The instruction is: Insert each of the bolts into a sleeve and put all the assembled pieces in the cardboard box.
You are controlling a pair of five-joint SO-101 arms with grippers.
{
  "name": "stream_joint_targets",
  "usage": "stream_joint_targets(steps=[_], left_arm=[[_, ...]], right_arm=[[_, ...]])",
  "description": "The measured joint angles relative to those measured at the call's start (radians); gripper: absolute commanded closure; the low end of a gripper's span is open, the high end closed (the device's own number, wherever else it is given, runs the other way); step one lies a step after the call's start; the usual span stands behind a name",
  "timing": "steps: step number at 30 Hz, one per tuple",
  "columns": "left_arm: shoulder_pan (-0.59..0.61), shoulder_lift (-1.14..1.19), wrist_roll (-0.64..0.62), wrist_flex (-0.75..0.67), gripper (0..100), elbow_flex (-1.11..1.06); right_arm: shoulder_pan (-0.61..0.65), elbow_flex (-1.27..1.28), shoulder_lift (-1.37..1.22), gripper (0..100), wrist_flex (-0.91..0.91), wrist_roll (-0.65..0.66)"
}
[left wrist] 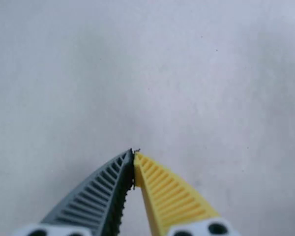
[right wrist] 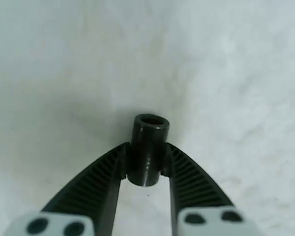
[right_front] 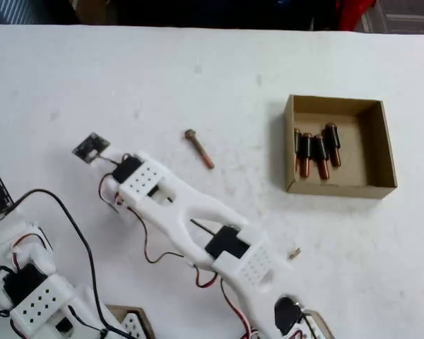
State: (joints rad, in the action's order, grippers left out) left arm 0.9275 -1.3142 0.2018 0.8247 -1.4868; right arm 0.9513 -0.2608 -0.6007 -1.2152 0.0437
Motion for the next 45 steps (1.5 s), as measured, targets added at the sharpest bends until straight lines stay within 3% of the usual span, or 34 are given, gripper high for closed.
stream_joint_targets(steps=[3,10,23,32,45], left_arm=[[0.000,0.000,0.000,0.000,98,0.000],[-0.002,0.000,0.000,0.000,98,0.000],[-0.002,0.000,0.000,0.000,98,0.000],[-0.061,0.000,0.000,0.000,98,0.000],[-0.143,0.000,0.000,0.000,98,0.000]], right_arm=[[-0.009,0.000,0.000,98.6,0.000,0.000],[-0.107,-0.040,0.023,98.1,-0.107,0.000],[-0.224,-0.052,0.315,98.1,-0.299,0.002],[-0.325,-0.052,0.572,98.1,-0.442,0.149],[-0.600,-0.054,0.985,98.1,-0.505,0.290]])
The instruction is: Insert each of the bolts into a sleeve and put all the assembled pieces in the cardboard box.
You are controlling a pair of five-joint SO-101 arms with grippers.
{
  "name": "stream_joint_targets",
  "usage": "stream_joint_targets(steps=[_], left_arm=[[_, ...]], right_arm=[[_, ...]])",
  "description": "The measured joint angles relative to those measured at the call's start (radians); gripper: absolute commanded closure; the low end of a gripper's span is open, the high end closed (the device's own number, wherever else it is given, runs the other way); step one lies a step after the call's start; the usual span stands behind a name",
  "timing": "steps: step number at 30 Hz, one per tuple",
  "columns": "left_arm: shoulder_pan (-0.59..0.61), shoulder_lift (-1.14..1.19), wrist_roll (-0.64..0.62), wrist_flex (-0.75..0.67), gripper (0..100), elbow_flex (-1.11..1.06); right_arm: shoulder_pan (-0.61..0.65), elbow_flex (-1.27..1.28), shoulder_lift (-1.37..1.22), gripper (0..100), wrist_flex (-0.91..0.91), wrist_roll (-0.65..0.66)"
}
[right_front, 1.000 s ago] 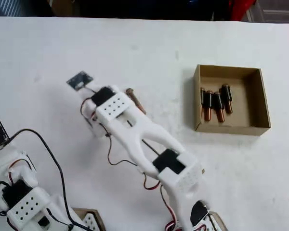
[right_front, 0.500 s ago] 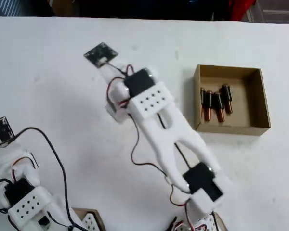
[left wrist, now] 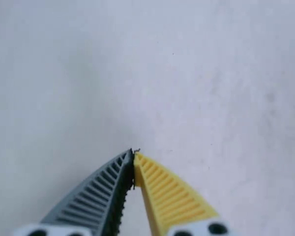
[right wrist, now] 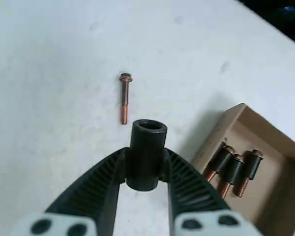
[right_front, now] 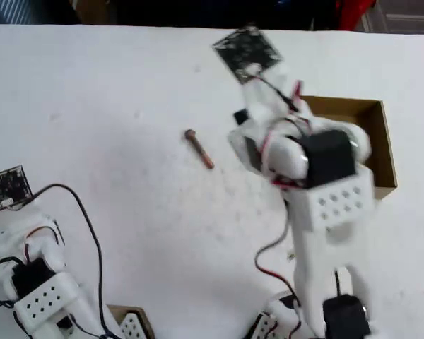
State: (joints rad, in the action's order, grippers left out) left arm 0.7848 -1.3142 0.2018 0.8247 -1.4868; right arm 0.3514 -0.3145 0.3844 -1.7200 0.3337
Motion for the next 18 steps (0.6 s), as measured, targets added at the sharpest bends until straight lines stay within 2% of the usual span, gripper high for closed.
stream_joint_targets(steps=[4,11,18], left_arm=[[-0.009,0.000,0.000,0.002,98,0.000],[-0.123,0.000,0.000,0.044,98,0.000],[-0.138,0.000,0.000,0.044,98,0.000]], right_arm=[[-0.032,0.025,0.121,98.1,-0.002,0.006],[-0.035,0.227,0.354,98.1,0.020,0.009],[-0.035,0.574,0.582,98.1,0.215,0.009]])
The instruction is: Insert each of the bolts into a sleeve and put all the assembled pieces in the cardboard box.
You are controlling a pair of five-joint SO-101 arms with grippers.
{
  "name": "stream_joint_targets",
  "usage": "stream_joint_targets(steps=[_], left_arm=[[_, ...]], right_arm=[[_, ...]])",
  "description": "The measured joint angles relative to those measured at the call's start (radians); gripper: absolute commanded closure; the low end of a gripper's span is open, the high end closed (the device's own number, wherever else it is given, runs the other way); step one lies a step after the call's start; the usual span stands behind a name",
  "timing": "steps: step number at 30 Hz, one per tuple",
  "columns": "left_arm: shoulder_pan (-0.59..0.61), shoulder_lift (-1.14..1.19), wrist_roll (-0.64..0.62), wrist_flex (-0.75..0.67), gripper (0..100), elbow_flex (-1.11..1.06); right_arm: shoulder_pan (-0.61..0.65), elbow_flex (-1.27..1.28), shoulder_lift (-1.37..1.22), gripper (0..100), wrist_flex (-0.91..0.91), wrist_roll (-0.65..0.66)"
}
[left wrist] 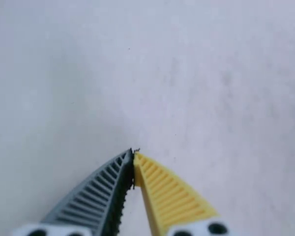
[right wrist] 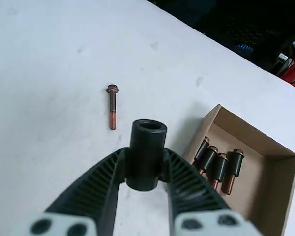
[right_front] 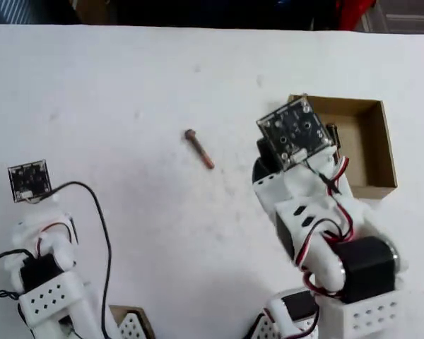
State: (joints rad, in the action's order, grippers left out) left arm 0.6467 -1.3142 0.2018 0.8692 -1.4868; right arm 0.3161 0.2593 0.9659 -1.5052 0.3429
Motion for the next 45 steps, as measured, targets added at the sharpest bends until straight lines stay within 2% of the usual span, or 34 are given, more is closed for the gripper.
stream_joint_targets(steps=[7,14,24,26,30,38,45], left_arm=[[-0.020,0.000,0.000,0.000,98,0.000],[-0.086,0.000,0.000,0.000,98,0.000],[-0.270,0.000,0.000,0.025,98,0.000],[-0.296,0.000,0.000,0.031,98,0.000],[-0.348,0.000,0.000,0.031,98,0.000],[-0.411,0.000,0.000,0.075,98,0.000],[-0.457,0.000,0.000,0.097,98,0.000]], right_arm=[[0.000,0.390,0.158,98.1,0.269,0.000],[0.000,0.565,0.219,98.1,0.407,0.000],[0.000,0.839,0.315,98.1,0.672,-0.003],[0.000,0.895,0.348,98.1,0.724,-0.048],[0.006,0.980,0.419,98.1,0.804,-0.101],[0.135,1.034,0.505,98.1,0.891,-0.118],[0.152,1.134,0.511,98.1,1.039,-0.176]])
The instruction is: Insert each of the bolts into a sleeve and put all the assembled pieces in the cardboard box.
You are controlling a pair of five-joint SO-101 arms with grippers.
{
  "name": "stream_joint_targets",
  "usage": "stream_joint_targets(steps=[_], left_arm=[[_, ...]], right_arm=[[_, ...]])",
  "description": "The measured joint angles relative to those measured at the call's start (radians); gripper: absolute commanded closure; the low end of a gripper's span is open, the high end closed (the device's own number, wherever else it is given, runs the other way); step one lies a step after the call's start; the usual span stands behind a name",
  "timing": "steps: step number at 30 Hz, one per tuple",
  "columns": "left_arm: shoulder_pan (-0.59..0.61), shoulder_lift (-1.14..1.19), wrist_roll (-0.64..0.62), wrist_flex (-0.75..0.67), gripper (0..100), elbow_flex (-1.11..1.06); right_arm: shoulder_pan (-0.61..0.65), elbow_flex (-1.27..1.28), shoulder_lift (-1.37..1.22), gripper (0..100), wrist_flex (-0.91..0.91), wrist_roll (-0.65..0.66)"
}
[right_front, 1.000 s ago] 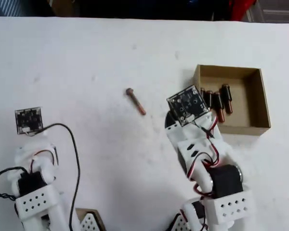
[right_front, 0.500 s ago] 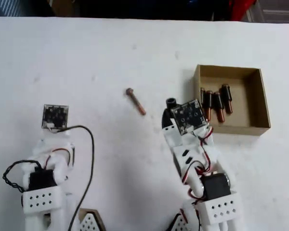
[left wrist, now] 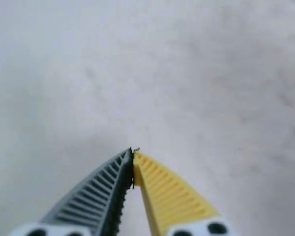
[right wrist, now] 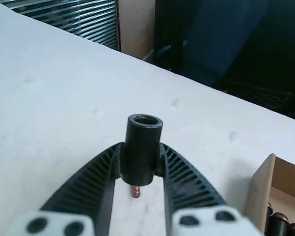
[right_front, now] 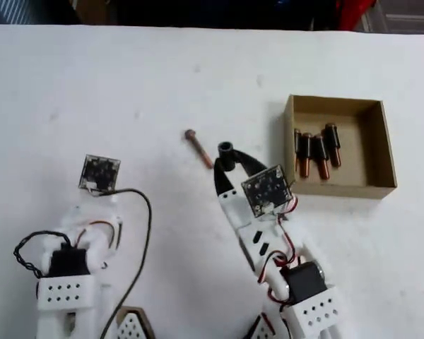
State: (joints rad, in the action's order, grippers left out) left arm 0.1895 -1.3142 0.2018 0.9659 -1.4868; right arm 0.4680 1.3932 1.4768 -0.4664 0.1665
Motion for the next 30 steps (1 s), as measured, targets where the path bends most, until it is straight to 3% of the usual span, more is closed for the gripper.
stream_joint_targets(steps=[3,9,16,24,30], left_arm=[[-0.005,0.000,0.000,0.021,98,0.005],[-0.011,0.000,0.000,0.215,98,0.169],[-0.011,0.000,0.000,0.345,98,0.296],[-0.138,0.021,-0.049,0.367,98,0.333],[-0.241,0.324,-0.152,0.362,98,0.529]], right_arm=[[0.000,0.040,0.000,98.1,0.048,-0.002],[-0.002,0.061,0.026,98.1,0.074,-0.002],[-0.002,0.173,0.252,98.2,0.074,0.002],[-0.035,0.190,0.308,98.2,0.038,0.012],[-0.046,0.212,0.311,98.2,0.038,0.014]])
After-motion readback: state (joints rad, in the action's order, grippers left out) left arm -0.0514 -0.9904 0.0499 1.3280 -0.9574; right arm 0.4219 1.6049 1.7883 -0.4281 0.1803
